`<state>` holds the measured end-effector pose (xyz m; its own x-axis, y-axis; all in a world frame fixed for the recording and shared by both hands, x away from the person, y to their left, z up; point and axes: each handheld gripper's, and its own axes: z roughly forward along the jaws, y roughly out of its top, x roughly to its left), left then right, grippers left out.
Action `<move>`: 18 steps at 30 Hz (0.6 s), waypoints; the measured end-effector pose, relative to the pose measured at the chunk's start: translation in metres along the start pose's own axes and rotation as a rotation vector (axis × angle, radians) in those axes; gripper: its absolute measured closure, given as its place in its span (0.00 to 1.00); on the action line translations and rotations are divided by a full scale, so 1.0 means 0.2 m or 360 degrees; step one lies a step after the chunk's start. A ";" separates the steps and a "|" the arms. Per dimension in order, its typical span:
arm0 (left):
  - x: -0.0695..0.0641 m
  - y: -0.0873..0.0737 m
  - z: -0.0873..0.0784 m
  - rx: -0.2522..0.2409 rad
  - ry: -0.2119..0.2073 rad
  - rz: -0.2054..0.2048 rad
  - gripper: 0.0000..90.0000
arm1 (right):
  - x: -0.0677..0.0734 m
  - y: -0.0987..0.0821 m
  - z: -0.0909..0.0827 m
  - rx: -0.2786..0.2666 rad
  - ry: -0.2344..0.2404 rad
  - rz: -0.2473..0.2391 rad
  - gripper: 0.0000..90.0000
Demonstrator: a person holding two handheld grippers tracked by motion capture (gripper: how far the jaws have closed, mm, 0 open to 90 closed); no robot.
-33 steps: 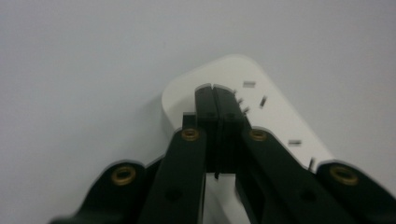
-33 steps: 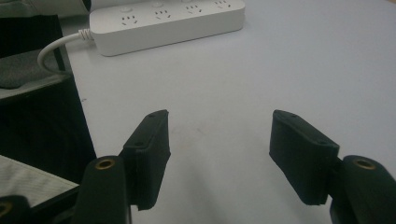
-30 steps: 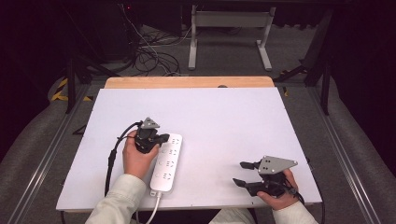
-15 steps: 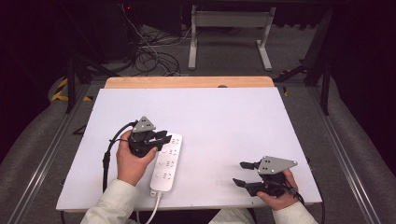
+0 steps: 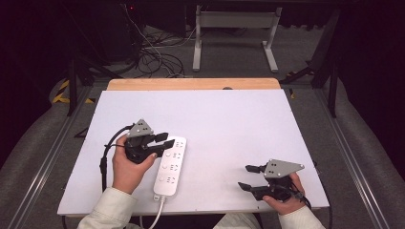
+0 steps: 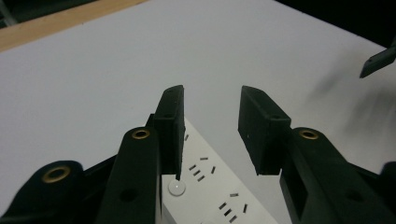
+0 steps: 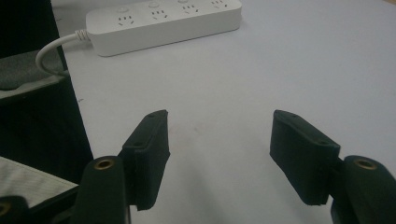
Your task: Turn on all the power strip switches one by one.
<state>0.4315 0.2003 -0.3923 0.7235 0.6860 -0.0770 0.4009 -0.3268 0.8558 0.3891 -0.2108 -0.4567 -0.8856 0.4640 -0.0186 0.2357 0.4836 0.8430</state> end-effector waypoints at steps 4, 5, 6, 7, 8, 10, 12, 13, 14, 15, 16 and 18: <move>0.00 -0.01 -0.06 -0.0061 -0.0026 0.0048 0.69 | -0.01 0.00 0.00 -0.0006 0.0004 0.0009 0.41; 0.01 -0.02 -0.07 -0.0013 -0.0052 -0.0031 0.67 | -0.01 0.00 0.00 -0.0007 0.0006 0.0012 0.40; 0.01 -0.02 -0.08 0.0006 -0.0067 -0.0059 0.66 | -0.01 0.00 0.00 -0.0007 0.0008 0.0015 0.40; 0.01 -0.03 -0.10 -0.0024 -0.0070 -0.0029 0.66 | -0.01 0.00 0.00 -0.0006 0.0009 0.0015 0.40; 0.01 -0.03 -0.11 -0.0040 -0.0070 -0.0008 0.66 | -0.01 0.00 0.00 -0.0006 0.0011 0.0015 0.40; 0.00 -0.04 -0.14 -0.0050 -0.0040 0.0032 0.57 | -0.01 0.00 0.00 -0.0008 0.0014 0.0015 0.40; -0.01 -0.05 -0.16 -0.0058 -0.0015 0.0085 0.54 | -0.01 0.00 0.00 -0.0008 0.0015 0.0014 0.39; -0.02 -0.05 -0.17 -0.0062 -0.0011 0.0095 0.51 | -0.01 0.00 0.00 -0.0009 0.0016 0.0014 0.39; -0.03 -0.06 -0.18 -0.0066 -0.0002 0.0111 0.47 | -0.01 0.00 0.00 -0.0010 0.0017 0.0013 0.39; -0.04 -0.07 -0.19 -0.0071 -0.0001 0.0107 0.45 | 0.00 0.00 0.00 -0.0011 0.0016 0.0013 0.39; -0.04 -0.08 -0.20 -0.0081 -0.0005 0.0106 0.42 | 0.00 0.00 0.00 -0.0012 0.0016 0.0015 0.39; -0.04 -0.10 -0.21 -0.0118 -0.0012 0.0111 0.37 | -0.01 0.00 0.00 -0.0012 0.0017 0.0014 0.39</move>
<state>0.3931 0.2287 -0.3869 0.7526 0.6582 -0.0198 0.3073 -0.3245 0.8946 0.3898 -0.2118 -0.4567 -0.8878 0.4602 -0.0057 0.2403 0.4741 0.8470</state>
